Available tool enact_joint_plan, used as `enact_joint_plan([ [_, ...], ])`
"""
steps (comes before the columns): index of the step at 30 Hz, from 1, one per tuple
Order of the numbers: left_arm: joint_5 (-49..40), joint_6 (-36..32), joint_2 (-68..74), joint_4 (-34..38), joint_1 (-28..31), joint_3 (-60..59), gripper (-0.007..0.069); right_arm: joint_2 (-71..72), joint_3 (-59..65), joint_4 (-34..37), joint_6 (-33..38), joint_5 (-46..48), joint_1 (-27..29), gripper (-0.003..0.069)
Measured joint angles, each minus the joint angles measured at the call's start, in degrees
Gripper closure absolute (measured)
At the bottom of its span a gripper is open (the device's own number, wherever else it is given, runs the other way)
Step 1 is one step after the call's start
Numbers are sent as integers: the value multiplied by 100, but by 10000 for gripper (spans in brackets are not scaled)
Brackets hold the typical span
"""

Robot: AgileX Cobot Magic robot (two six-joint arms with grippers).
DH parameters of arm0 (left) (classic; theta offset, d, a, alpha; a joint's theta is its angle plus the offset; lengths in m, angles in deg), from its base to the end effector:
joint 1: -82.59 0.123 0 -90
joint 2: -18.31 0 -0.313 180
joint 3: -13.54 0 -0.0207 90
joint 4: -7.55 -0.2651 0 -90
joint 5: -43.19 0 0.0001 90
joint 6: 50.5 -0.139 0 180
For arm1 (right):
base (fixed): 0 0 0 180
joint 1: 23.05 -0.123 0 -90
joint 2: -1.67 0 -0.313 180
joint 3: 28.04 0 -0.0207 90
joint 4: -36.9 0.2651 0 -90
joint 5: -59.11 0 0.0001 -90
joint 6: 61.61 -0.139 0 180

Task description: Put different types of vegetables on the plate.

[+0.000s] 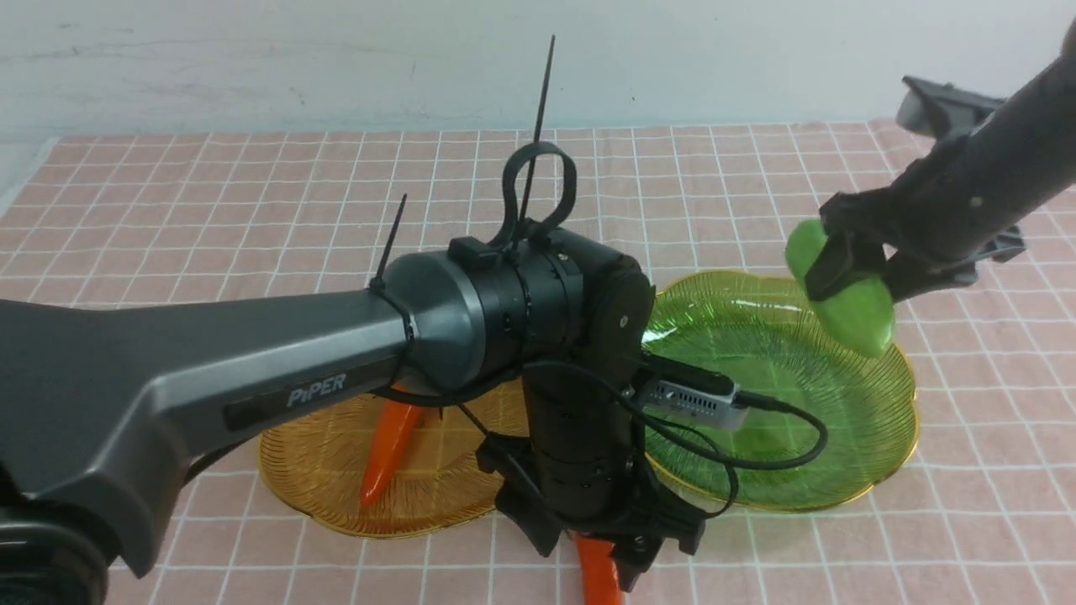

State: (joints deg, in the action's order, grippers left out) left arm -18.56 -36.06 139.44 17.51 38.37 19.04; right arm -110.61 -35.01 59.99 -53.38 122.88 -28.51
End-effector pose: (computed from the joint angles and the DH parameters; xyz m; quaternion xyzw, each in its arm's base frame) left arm 0.2840 -0.3059 0.1577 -0.2179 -0.9726 0.0786 0.0181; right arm 0.4022 0.0876 0.2357 -0.0458 0.9768 0.1848 0.0977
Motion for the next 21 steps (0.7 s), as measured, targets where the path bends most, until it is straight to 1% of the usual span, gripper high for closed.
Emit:
enact_joint_plan([
  [8, 152, 0, 302, 130, 0, 0, 131, -407, 0, 13, 0, -128, -51, 245],
  [11, 152, 5, 407, 130, 0, 0, 131, -407, 0, 13, 0, -154, -51, 221],
  [13, 126, 11, 477, 123, 0, 32, 131, -407, 0, 19, 0, -153, -52, 179],
  [16, 96, 19, 513, 116, 0, 65, 131, -401, 0, -13, 0, -153, -57, 144],
  [18, 96, 24, 513, 116, 0, 65, 132, -401, 0, -66, 0, -153, -57, 134],
  [20, 85, 24, 513, 91, 0, 70, 174, -389, 0, -69, 0, -113, -57, 133],
  [21, 72, 24, 513, 48, 0, 70, 220, -376, 0, -69, 0, -88, -57, 132],
])
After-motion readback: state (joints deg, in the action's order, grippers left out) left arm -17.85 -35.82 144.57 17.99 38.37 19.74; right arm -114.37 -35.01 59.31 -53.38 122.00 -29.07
